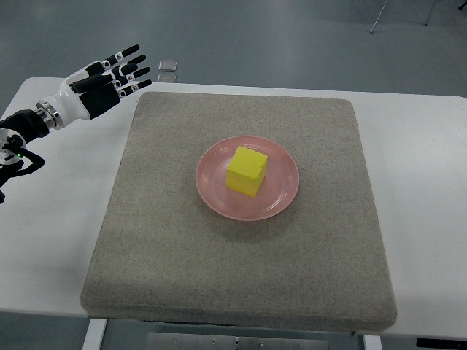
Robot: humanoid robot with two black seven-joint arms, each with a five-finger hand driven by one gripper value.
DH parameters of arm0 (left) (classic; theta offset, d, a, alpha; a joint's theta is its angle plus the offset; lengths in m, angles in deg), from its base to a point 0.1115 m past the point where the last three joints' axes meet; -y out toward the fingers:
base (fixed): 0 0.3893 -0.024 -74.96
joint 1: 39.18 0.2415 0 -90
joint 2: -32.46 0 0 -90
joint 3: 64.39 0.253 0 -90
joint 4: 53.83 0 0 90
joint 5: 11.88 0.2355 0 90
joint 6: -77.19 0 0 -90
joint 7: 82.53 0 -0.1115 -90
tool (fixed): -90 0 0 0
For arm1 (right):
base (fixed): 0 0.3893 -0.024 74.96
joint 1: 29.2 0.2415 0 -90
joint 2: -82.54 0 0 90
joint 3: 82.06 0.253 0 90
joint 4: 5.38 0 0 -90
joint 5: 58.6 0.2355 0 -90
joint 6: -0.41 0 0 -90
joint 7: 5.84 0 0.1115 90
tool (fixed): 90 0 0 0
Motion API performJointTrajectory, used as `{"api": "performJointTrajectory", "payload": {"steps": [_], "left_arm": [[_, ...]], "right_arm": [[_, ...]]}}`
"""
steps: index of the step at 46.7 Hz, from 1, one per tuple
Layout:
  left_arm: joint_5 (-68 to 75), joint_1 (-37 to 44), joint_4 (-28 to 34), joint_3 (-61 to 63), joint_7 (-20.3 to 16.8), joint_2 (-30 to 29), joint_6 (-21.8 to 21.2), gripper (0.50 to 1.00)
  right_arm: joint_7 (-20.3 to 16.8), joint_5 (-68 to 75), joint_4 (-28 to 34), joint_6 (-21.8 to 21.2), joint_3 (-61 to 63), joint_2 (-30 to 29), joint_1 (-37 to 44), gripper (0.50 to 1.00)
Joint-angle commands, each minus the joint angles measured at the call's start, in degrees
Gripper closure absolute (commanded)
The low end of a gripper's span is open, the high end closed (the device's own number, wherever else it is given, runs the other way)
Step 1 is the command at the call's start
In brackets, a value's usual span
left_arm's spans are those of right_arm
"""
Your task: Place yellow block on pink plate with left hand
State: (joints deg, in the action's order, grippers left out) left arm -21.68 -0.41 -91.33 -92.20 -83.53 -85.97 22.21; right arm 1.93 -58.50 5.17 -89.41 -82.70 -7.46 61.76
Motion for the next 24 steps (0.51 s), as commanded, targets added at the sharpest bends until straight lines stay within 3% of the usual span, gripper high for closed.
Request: {"api": "performJointTrajectory", "payload": {"steps": [1,24], "left_arm": [[-0.04,-0.18,0.23,-0.31,0.82,0.04,-0.02,0.504],[0.22,0.43,0.32,-0.67,1.44,0.31,-0.02,0.504]], "right_arm": [[0.05,0.08,0.00,-0.09,0.02,0.00,0.01,0.576],[-0.21,0.17,0.44,-0.53,-0.07,0.00,-0.52,0.576]]}}
